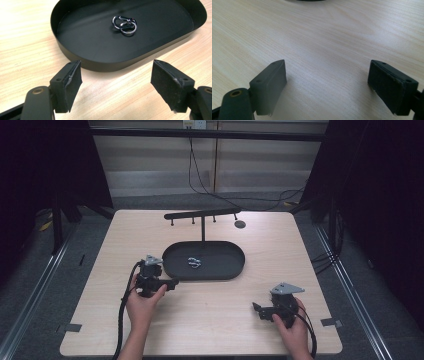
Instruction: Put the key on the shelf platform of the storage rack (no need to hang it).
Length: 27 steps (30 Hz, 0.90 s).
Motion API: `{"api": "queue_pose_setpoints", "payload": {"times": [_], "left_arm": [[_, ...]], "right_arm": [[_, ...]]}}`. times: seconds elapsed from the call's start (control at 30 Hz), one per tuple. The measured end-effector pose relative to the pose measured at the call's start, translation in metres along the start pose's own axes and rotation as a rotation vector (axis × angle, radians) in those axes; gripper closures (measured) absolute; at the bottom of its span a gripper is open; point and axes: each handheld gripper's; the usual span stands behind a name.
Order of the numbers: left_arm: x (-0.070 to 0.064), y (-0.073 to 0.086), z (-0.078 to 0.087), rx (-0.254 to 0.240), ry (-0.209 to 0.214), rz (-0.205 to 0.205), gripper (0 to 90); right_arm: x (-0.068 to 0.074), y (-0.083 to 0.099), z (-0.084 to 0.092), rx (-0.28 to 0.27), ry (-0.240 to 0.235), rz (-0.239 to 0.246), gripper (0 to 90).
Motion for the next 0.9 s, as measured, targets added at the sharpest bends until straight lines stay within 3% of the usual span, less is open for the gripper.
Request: {"api": "queue_pose_setpoints", "payload": {"times": [0.9], "left_arm": [[0.017, 0.036, 0.01, 0.035, -0.04, -0.029, 25.3]], "right_arm": [[0.001, 0.0, 0.0, 0.001, 0.0, -0.004, 15.0]]}}
Point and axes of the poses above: each handheld gripper's, and its own axes: z roughly backward along the jaws, y roughly out of its underside, x roughly to its left, and after that the axes turned 5 degrees about z, right-handed
